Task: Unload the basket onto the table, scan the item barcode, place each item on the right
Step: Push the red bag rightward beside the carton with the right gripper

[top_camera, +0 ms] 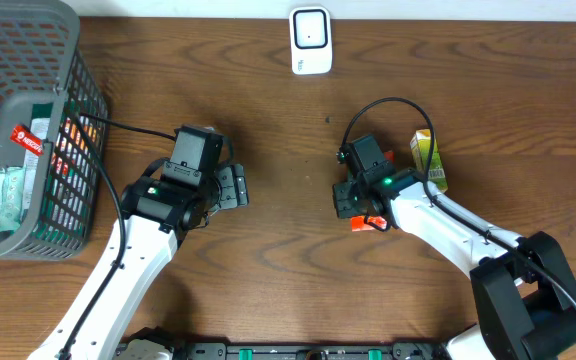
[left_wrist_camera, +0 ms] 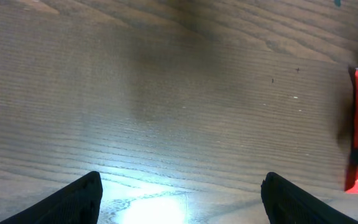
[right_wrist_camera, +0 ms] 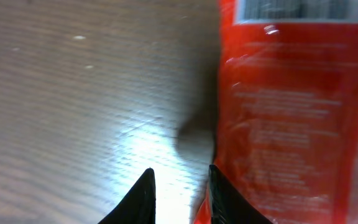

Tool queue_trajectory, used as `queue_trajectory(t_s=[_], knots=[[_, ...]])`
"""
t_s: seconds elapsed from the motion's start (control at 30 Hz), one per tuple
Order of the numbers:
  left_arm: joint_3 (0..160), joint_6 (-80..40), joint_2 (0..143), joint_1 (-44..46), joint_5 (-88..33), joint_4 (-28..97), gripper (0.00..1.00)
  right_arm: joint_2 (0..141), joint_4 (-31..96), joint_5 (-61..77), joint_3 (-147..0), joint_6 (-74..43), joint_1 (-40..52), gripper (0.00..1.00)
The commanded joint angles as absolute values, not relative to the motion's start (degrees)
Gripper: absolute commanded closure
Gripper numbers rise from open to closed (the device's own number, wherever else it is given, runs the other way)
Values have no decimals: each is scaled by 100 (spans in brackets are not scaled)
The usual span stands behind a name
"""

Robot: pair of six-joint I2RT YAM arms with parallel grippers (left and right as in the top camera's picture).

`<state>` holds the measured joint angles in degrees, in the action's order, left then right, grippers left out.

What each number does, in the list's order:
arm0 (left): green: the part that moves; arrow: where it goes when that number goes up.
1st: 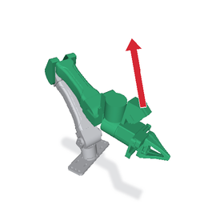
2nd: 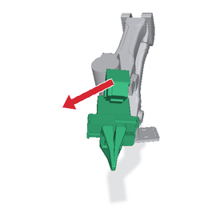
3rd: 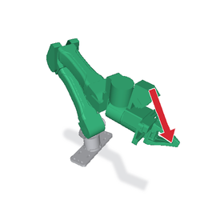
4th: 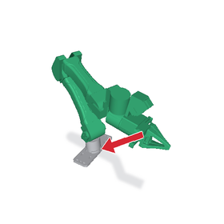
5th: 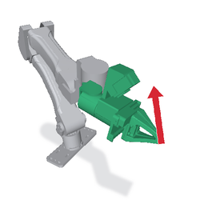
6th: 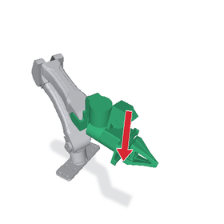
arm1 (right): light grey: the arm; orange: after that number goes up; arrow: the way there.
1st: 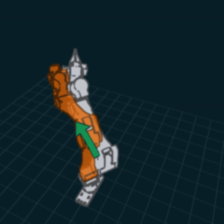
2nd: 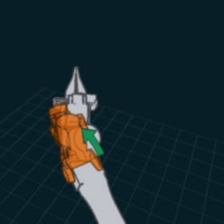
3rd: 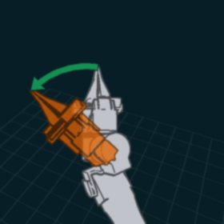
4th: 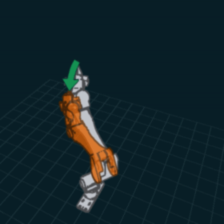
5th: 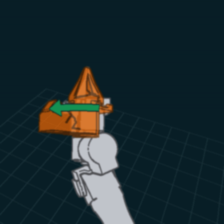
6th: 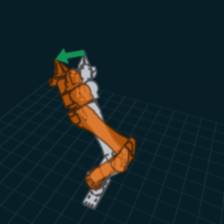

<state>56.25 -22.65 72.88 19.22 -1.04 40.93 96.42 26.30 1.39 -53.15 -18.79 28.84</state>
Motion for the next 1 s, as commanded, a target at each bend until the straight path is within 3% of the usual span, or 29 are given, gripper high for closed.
queue_trajectory(t_s=[0.0,0.2,0.5,0.97], knots=[[5645,-2252,7308,1894,-16,4110,17,9633,2545,-242,-5293,-1839,2908,76],[5645,-2252,7308,1894,-16,4110,17,9633,2137,113,-5358,-1837,2893,77],[5645,-2252,7308,1894,-16,4110,17,9918,2032,-274,-5349,-1837,2893,72],[5645,-2252,7308,1894,-16,4110,17,9769,1811,-902,-5417,-1767,2766,72]])
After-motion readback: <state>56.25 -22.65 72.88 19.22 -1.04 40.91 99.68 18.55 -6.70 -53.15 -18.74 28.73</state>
